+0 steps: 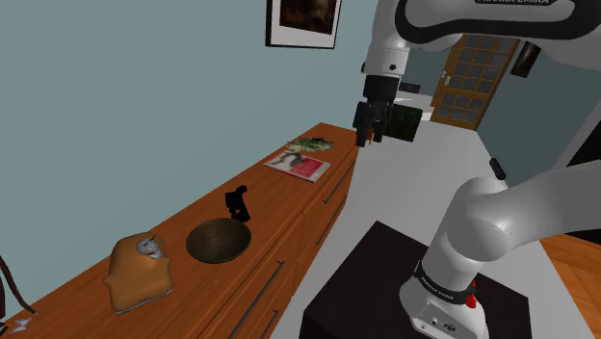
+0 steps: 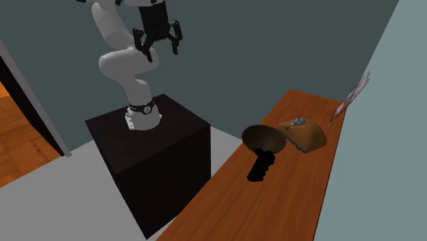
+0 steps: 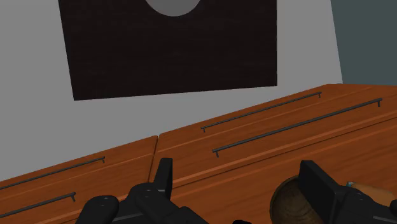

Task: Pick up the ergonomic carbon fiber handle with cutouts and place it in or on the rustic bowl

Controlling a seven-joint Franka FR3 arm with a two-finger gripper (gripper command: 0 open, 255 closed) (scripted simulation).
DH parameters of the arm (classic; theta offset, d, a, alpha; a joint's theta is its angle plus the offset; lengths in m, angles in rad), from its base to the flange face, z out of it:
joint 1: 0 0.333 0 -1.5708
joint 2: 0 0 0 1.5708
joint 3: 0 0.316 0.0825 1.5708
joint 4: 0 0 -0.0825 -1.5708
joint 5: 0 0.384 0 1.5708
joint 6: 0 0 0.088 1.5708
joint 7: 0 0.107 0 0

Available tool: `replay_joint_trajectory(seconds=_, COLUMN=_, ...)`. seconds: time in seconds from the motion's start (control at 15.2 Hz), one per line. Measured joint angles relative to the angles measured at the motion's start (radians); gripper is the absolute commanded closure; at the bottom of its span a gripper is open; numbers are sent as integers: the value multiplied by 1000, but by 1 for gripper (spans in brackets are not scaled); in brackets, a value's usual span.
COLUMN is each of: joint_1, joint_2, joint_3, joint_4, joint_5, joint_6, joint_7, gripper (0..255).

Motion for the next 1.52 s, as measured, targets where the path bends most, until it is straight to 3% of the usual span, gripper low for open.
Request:
replay_joint_trajectory(seconds=0.26, joint_1=3, joint_2=74, joint_3=13, joint_4=10, joint_5=10, joint_6=53, joint_7=14, gripper=0)
replay_joint_trajectory(seconds=0.73, joint_1=20, joint_2=343, joint_3=71, joint_4=101, joint_5=47, joint_6=202, joint_7=86, gripper=0)
replay_joint_trajectory(seconds=1.52, joint_1=38, joint_2=849, joint_3=126, joint_4=420, joint_5=45, joint_6=338, joint_7=202, gripper=0)
